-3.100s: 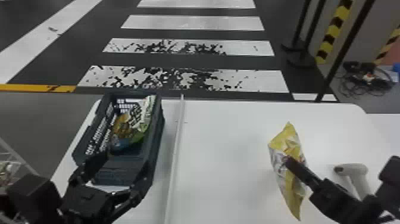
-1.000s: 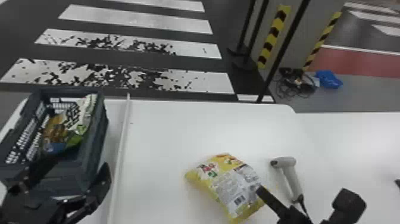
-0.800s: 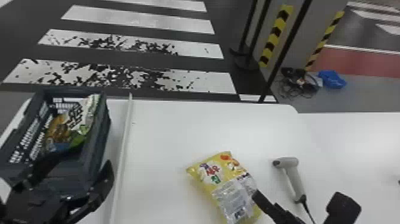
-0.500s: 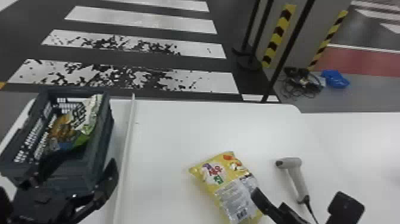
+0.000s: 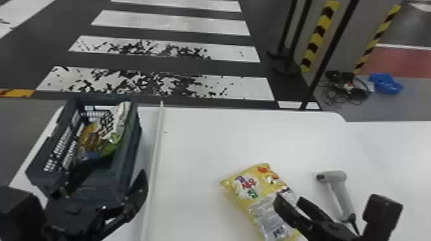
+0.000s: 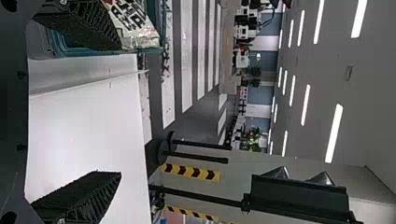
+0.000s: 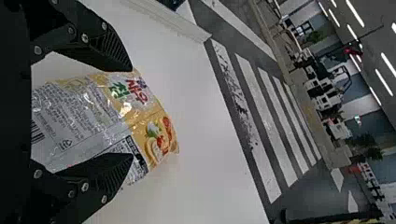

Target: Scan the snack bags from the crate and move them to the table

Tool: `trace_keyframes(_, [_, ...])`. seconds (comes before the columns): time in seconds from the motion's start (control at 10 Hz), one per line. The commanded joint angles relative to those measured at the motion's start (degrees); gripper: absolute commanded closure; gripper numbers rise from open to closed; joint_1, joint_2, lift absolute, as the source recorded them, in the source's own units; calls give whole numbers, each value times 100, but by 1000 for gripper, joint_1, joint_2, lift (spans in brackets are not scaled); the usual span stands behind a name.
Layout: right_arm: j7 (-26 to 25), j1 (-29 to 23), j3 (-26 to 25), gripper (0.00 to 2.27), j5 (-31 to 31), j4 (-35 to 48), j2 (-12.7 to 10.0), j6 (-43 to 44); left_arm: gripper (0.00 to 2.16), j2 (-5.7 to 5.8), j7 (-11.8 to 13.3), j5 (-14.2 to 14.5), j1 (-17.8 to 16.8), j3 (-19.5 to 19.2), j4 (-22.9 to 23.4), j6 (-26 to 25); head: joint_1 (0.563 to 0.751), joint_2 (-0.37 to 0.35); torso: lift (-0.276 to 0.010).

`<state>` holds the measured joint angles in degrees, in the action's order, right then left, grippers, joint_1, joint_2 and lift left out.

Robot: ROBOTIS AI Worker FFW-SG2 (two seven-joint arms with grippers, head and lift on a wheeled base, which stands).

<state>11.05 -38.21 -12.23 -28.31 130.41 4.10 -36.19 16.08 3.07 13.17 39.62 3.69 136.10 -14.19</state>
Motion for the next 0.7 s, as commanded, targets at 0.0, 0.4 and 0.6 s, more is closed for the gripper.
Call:
trace_keyframes(0.0, [179, 156, 98, 2061, 378, -51, 170, -157, 33, 0, 0, -25, 2, 26, -39, -1, 695, -104, -95])
trace_keyframes(0.4, [811, 358, 476, 2240, 1389, -710, 346, 1162, 33, -9, -44, -68, 11, 70, -4, -1, 695, -91, -95])
trace_keyframes(0.6, [891, 393, 599, 2236, 1503, -886, 416, 1197, 33, -9, -61, -86, 20, 70, -13, -1, 695, -80, -95])
